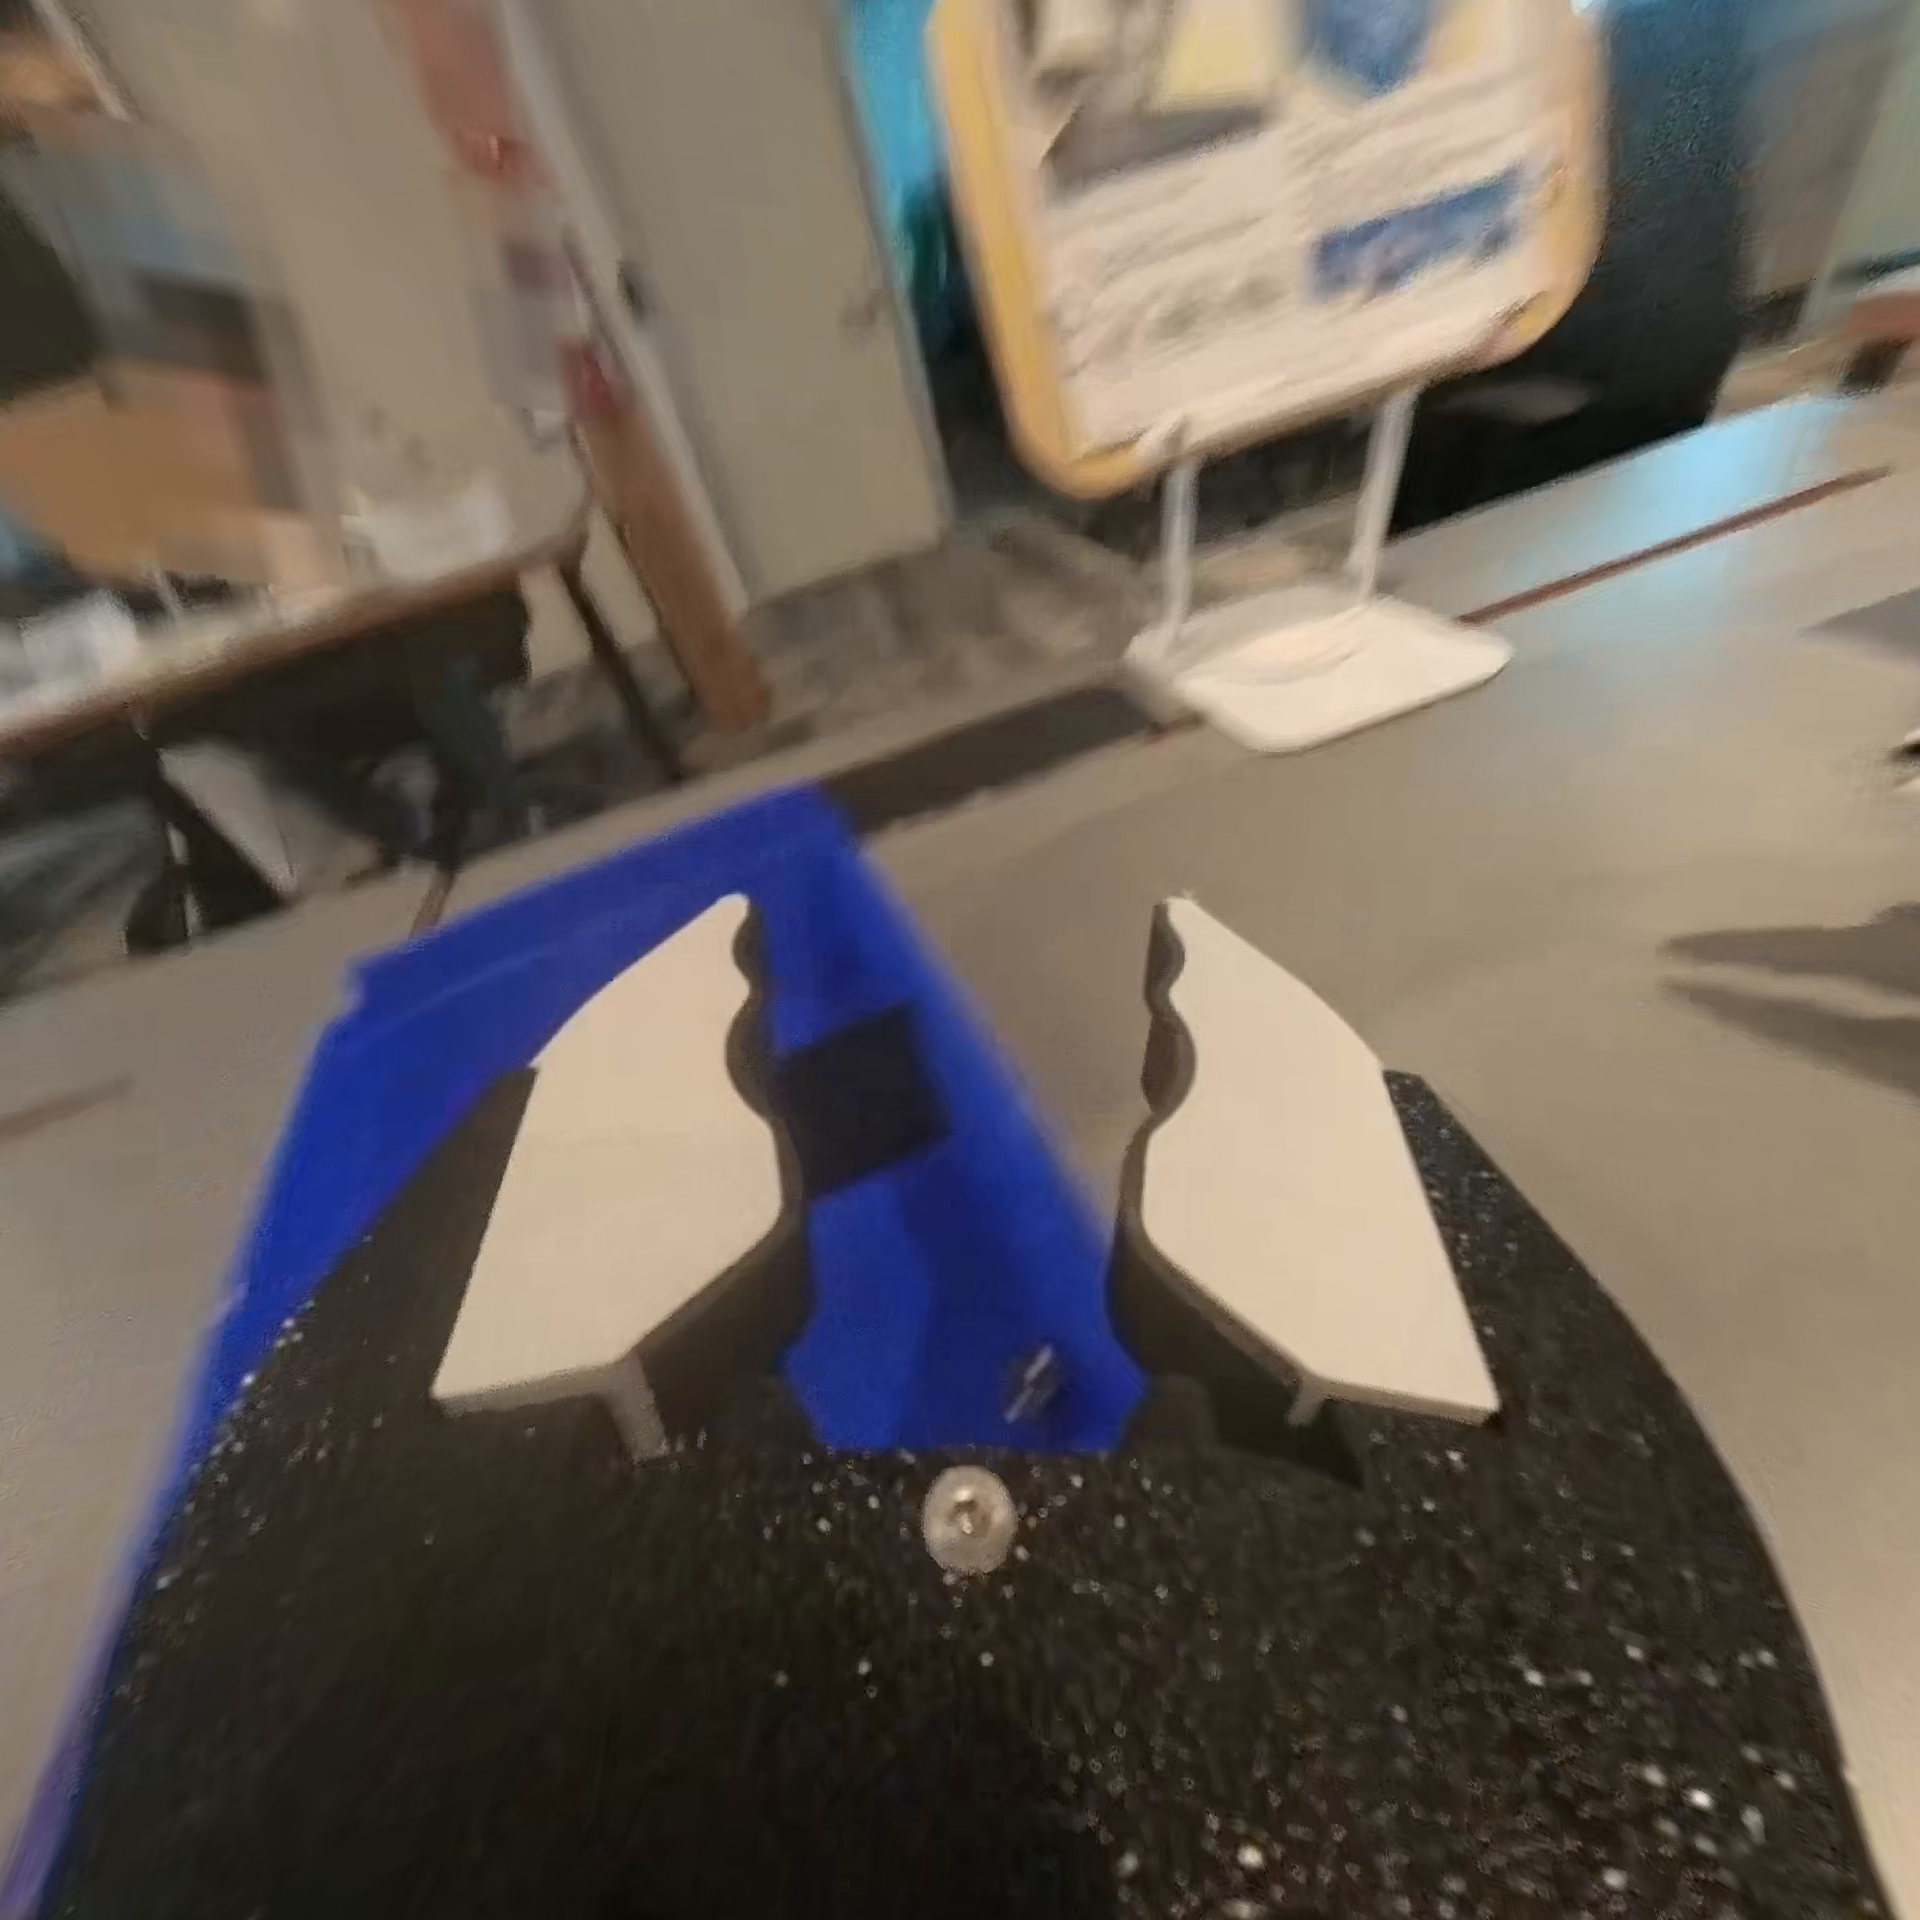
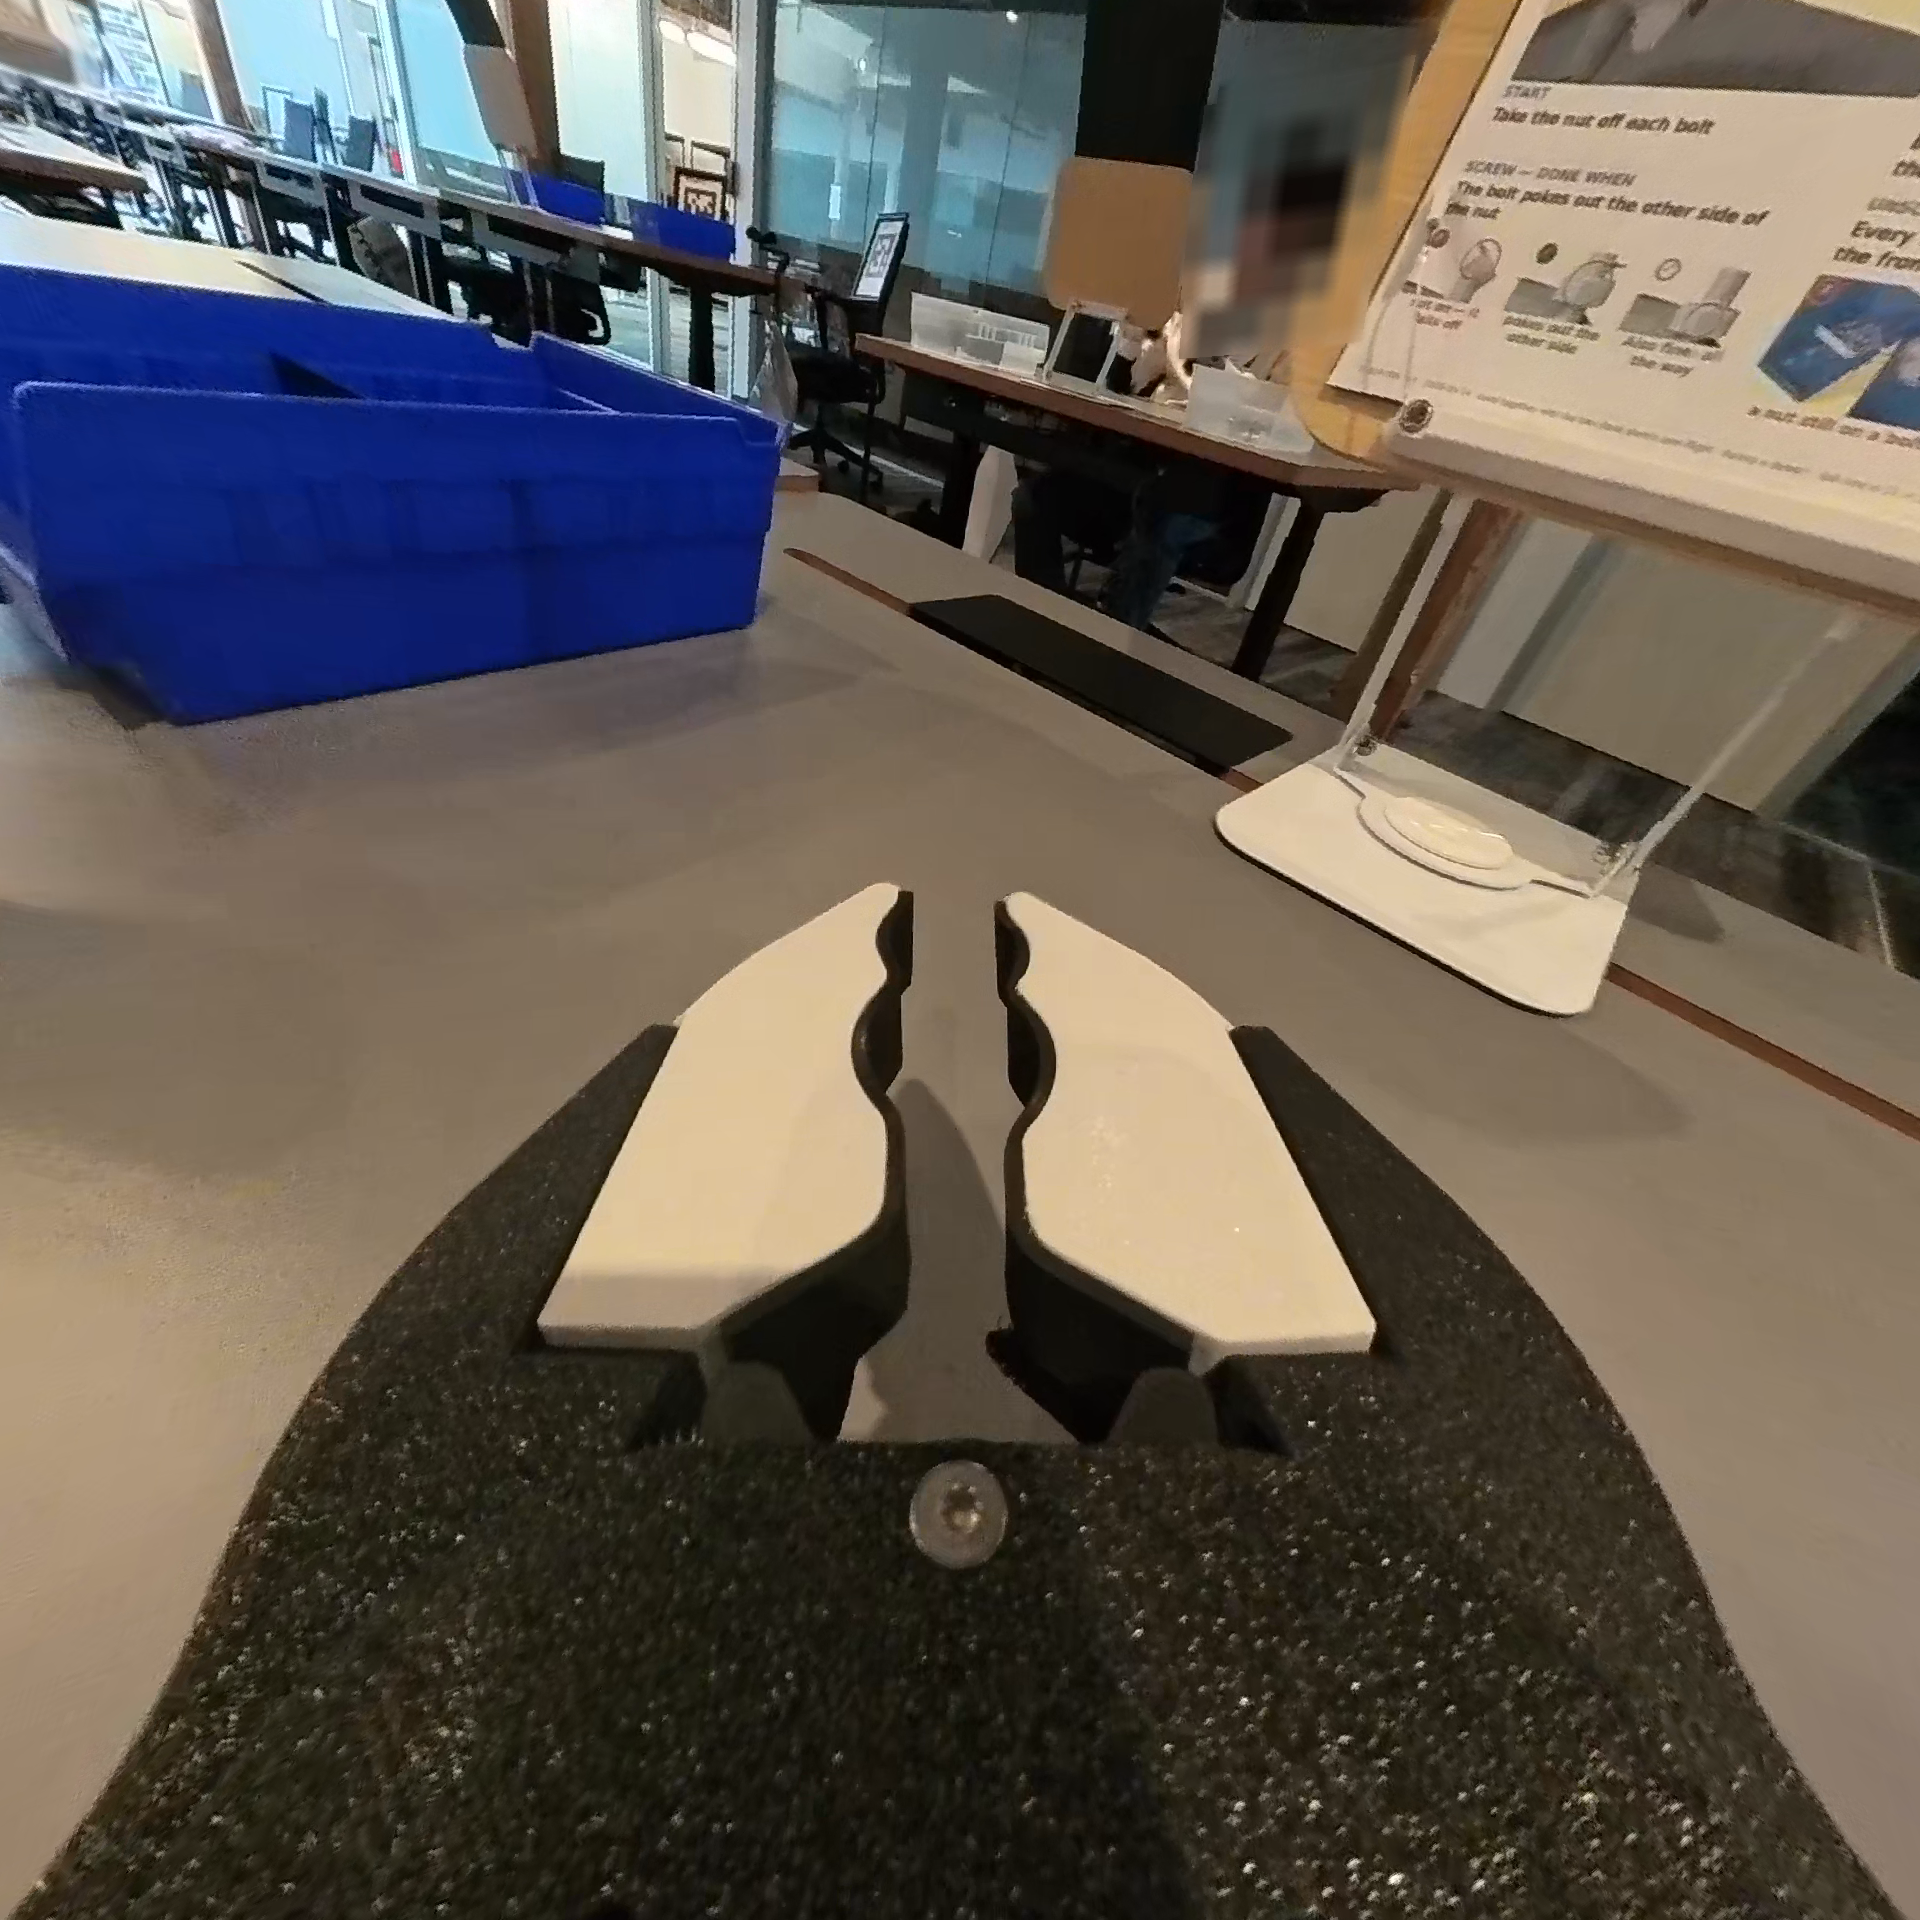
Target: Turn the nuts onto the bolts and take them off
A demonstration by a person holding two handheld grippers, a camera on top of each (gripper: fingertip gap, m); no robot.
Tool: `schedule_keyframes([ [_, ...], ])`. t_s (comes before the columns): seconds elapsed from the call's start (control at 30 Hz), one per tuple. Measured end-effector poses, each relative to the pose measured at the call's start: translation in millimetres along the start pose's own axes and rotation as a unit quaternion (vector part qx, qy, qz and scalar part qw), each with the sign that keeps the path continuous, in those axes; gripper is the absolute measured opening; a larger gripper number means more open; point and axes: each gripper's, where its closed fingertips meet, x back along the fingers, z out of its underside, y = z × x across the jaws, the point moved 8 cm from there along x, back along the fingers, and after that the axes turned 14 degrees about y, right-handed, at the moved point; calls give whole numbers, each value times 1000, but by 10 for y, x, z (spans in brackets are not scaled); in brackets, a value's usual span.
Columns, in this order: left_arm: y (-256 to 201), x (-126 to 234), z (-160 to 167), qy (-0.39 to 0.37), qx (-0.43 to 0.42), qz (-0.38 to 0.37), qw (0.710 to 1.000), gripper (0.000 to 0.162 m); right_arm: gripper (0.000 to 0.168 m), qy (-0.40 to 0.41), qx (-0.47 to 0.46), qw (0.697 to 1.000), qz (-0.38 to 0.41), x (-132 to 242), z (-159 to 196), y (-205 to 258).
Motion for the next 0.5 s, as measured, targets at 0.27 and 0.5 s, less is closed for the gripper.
schedule_keyframes([
  [0.27,1013,-263,13,60,35,-20,997,62,13,7,18,1000,2,-20,-5,45],
  [0.5,1287,-1047,-43,216,19,56,975,52,13,7,19,1000,-4,-24,-10,56],
])
